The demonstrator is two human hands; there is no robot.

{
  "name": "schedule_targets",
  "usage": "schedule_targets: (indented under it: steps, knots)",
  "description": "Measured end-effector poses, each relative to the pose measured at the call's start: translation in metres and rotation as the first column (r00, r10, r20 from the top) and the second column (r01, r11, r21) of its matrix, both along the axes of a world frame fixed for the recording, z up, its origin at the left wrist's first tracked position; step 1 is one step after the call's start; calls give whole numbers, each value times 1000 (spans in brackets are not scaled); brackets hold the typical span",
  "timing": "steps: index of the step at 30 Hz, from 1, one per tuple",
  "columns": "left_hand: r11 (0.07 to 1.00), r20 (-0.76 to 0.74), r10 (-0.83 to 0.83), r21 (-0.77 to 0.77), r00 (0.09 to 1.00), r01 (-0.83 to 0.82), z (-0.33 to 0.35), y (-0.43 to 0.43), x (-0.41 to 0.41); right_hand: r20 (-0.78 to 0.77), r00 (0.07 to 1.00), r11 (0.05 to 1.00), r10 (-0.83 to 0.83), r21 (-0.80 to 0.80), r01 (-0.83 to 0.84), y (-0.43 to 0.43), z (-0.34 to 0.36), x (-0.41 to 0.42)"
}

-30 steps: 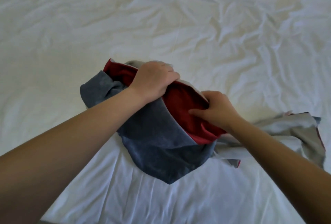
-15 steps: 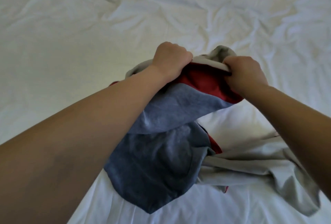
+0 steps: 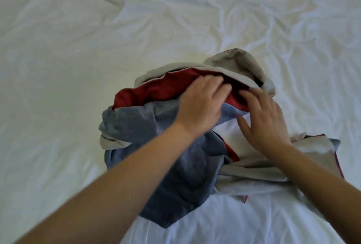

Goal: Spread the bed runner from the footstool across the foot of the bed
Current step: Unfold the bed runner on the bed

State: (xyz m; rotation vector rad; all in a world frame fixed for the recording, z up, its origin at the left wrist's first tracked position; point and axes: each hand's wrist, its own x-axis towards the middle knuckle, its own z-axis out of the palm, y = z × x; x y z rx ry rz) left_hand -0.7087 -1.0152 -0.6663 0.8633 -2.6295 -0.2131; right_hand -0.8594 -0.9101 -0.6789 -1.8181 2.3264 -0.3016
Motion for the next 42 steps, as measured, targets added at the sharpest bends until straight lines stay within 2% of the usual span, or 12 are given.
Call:
schedule_targets:
  steps: [1, 3, 7, 10, 12, 16, 20, 24, 30, 35, 38, 42]
  knots:
    - [999, -65, -28, 44, 997, 31, -4, 24, 3, -32, 997, 997, 64, 36, -63, 19, -2, 1]
    - [983, -88, -69, 164, 994, 83, -14, 71, 14, -56, 976, 974, 210, 92, -205, 53, -6, 1]
    - [903, 107, -218, 398, 970, 159, -32, 136, 39, -13, 905, 872, 426, 272, -407, 112, -7, -7]
    - [898, 273, -309, 399, 911, 185, -44, 157, 46, -54, 921, 857, 385, 392, -335, 142, -13, -3]
    - [923, 291, -288, 337, 912, 184, -50, 159, 42, -91, 946, 872, 310, 423, -245, 151, -22, 5]
    - [960, 283, -229, 222, 932, 169, -49, 158, 30, -171, 962, 955, 211, 248, -165, 155, -38, 17]
    - [960, 304, -261, 178, 916, 214, -44, 171, 28, -207, 946, 966, 251, 123, -229, 161, -35, 11]
    - [961, 261, -262, 159, 929, 227, -37, 184, 18, -256, 910, 945, 326, 84, -315, 176, -24, -7]
    - [936, 211, -339, 169, 917, 308, -28, 245, -42, -295, 913, 960, 281, 90, -266, 245, -14, -70]
    - [915, 274, -388, 227, 880, 332, -36, 281, -71, -237, 946, 973, 223, 106, -203, 292, -21, -81]
    - [919, 346, -377, 254, 859, 301, -46, 289, -73, -134, 971, 962, 197, 219, -165, 306, -31, -76]
    - [908, 317, -359, 335, 878, 251, -46, 286, -72, -40, 983, 956, 179, 242, -164, 314, -25, -93]
